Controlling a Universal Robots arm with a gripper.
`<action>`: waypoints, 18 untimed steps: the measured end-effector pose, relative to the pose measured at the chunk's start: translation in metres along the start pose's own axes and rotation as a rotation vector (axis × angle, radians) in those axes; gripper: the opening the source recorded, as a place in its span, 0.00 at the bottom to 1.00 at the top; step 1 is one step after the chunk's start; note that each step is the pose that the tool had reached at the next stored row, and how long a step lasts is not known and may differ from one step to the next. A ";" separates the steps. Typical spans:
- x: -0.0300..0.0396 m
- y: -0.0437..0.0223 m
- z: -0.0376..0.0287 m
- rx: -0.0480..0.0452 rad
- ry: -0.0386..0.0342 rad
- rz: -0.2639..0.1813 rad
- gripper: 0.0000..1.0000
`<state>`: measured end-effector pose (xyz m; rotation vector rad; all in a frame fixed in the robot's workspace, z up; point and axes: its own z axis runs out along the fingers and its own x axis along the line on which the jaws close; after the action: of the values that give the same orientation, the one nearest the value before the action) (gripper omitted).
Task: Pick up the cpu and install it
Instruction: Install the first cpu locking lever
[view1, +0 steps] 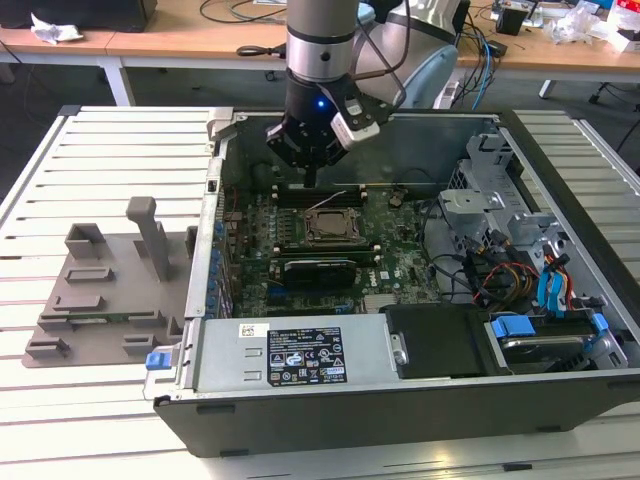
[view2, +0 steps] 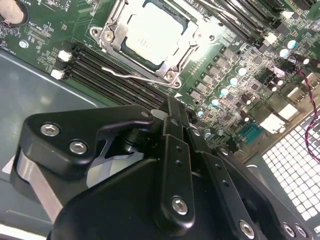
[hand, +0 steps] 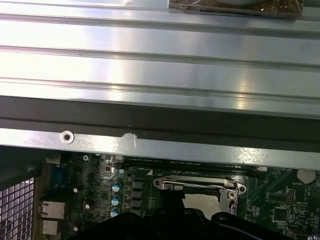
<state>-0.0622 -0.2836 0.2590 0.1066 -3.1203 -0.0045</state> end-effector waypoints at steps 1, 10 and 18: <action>-0.0001 0.0000 0.0001 0.0001 0.0001 0.000 0.11; -0.0029 -0.0002 0.0172 -0.0001 0.0000 0.000 0.11; -0.0112 -0.0007 0.0323 0.0000 0.0001 0.000 0.11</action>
<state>-0.0516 -0.2835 0.2265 0.1066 -3.1202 -0.0046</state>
